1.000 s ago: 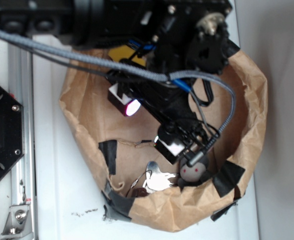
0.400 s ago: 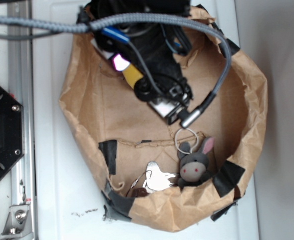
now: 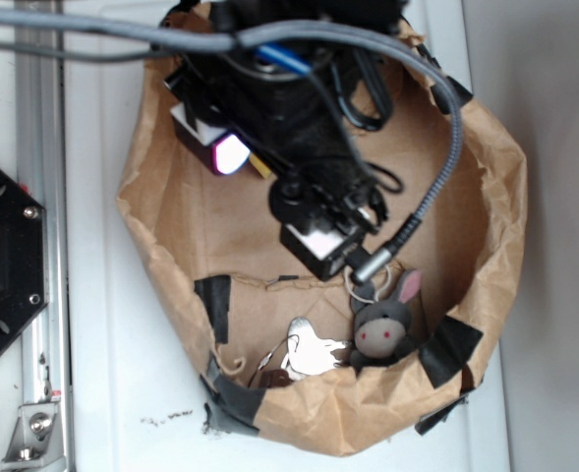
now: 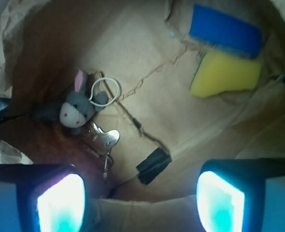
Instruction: Grab the silver keys.
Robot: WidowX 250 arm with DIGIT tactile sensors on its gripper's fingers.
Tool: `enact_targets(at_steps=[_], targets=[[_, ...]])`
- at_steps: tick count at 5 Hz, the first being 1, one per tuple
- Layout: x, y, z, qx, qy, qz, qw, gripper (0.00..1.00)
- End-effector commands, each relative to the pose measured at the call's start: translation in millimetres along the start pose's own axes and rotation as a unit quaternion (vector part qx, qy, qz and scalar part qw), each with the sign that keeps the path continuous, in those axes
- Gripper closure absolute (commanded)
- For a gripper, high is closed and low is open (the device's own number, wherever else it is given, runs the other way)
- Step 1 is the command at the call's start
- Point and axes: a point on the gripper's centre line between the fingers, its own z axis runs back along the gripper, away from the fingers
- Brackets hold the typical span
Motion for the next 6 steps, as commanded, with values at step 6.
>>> enact_targets(at_steps=[6], targets=[[1.7,-11.5,-27.2,-0.026,0.035,0.01,0.999,0.0]])
